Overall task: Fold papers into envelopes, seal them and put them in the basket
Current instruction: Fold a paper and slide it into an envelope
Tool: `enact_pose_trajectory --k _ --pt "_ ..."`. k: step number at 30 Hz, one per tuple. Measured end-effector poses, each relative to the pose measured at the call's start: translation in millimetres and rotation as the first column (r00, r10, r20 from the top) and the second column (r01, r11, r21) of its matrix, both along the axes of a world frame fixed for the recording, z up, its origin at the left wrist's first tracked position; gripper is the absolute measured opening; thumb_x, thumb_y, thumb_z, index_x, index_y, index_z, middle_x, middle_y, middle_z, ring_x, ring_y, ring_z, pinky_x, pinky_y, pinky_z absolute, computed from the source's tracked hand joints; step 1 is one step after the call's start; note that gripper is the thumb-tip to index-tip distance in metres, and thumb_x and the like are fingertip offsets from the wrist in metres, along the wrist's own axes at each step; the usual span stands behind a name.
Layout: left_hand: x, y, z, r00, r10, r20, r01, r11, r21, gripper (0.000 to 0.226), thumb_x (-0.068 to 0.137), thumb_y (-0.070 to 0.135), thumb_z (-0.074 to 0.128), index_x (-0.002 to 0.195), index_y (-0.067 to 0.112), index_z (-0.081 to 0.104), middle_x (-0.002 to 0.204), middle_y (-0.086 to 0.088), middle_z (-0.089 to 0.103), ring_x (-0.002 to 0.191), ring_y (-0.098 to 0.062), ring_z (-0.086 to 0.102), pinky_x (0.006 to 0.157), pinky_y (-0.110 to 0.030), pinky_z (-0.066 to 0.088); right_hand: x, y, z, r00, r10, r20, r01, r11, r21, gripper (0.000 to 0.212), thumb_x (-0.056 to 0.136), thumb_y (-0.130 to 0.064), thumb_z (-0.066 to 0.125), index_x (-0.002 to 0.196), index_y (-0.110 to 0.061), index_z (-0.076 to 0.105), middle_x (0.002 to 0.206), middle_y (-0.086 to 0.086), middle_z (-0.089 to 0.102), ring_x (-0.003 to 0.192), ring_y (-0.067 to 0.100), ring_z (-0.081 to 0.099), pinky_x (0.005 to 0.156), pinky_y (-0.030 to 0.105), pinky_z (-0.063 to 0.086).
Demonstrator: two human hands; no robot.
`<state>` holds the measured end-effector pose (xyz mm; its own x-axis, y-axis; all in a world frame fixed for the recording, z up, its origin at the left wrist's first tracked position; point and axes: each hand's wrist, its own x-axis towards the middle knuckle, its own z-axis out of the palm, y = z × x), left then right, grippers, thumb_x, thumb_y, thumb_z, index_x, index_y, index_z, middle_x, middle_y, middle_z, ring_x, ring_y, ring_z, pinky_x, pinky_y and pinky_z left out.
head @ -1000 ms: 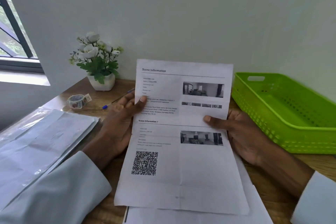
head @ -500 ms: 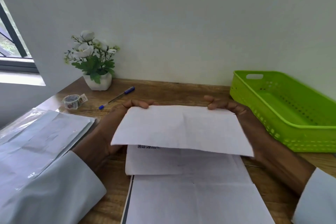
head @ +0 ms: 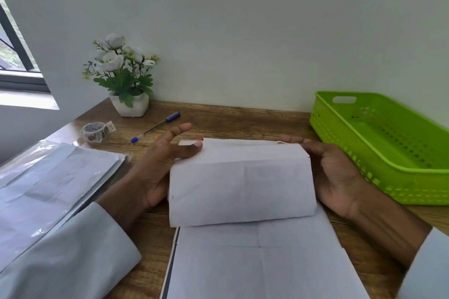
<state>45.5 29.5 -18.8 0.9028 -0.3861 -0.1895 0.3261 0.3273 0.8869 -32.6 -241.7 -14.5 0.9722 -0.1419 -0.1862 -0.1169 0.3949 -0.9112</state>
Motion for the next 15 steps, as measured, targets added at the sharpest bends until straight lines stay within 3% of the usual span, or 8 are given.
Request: enact_pose_trajectory --k 3,6,7,9,11,15 --pt "2.7 -1.4 -4.1 0.999 0.017 0.042 -0.019 0.999 0.038 0.047 0.079 -0.005 0.064 0.111 0.029 0.070 0.111 -0.009 0.073 0.092 -0.033 0.072 0.062 -0.041 0.059 -0.8 0.9 -1.4 0.999 0.050 0.012 -0.049 0.999 -0.022 0.025 0.088 -0.044 0.063 0.098 -0.027 0.078 0.100 0.002 0.078 0.085 0.020 0.074 0.071 0.035 0.059" --pt "5.6 1.7 -4.6 0.997 0.058 0.044 -0.060 0.997 0.043 0.037 0.089 -0.003 0.056 0.102 0.026 0.074 0.104 -0.010 0.075 0.086 -0.030 0.074 0.059 -0.039 0.060 -1.9 3.1 -0.9 0.992 0.077 0.102 -0.068 0.994 -0.089 0.028 0.084 -0.053 0.068 0.109 -0.042 0.072 0.103 -0.007 0.077 0.097 0.021 0.073 0.087 0.045 0.057" --pt "5.7 2.3 -4.5 0.997 0.056 0.053 -0.059 0.997 0.052 0.035 0.090 -0.002 0.055 0.100 0.025 0.074 0.103 -0.009 0.075 0.084 -0.029 0.074 0.059 -0.039 0.060 -2.7 3.8 -1.3 0.985 0.111 0.134 -0.093 0.986 -0.139 0.036 0.083 -0.049 0.070 0.118 -0.042 0.068 0.110 -0.005 0.076 0.104 0.023 0.071 0.091 0.046 0.056" --pt "4.4 2.3 -4.5 0.997 0.042 0.069 -0.047 0.997 0.065 0.031 0.090 0.000 0.056 0.097 0.023 0.075 0.102 -0.010 0.075 0.082 -0.027 0.074 0.059 -0.038 0.060 -5.8 6.1 -1.6 0.968 0.173 0.181 -0.135 0.969 -0.205 0.048 0.078 -0.030 0.077 0.124 -0.037 0.066 0.117 0.002 0.074 0.107 0.022 0.070 0.085 0.037 0.059" --pt "1.4 0.2 -2.5 0.997 0.004 0.080 -0.010 0.997 0.072 0.026 0.083 0.004 0.065 0.097 0.023 0.076 0.100 -0.010 0.075 0.083 -0.029 0.074 0.060 -0.038 0.060 -9.4 9.6 -1.8 0.960 0.201 0.196 -0.145 0.953 -0.267 0.045 0.071 -0.014 0.081 0.114 -0.027 0.074 0.113 0.004 0.075 0.100 0.021 0.073 0.074 0.029 0.059" --pt "-4.5 -2.8 3.4 0.985 -0.136 0.110 0.126 0.988 0.093 0.049 0.060 0.005 0.080 0.105 0.022 0.074 0.101 -0.005 0.075 0.090 -0.030 0.073 0.064 -0.037 0.059 -8.6 11.7 -3.5 0.976 0.043 0.215 0.042 0.926 -0.375 0.030 0.061 -0.016 0.085 0.091 -0.017 0.080 0.099 0.002 0.078 0.082 0.016 0.075 0.065 0.025 0.058"
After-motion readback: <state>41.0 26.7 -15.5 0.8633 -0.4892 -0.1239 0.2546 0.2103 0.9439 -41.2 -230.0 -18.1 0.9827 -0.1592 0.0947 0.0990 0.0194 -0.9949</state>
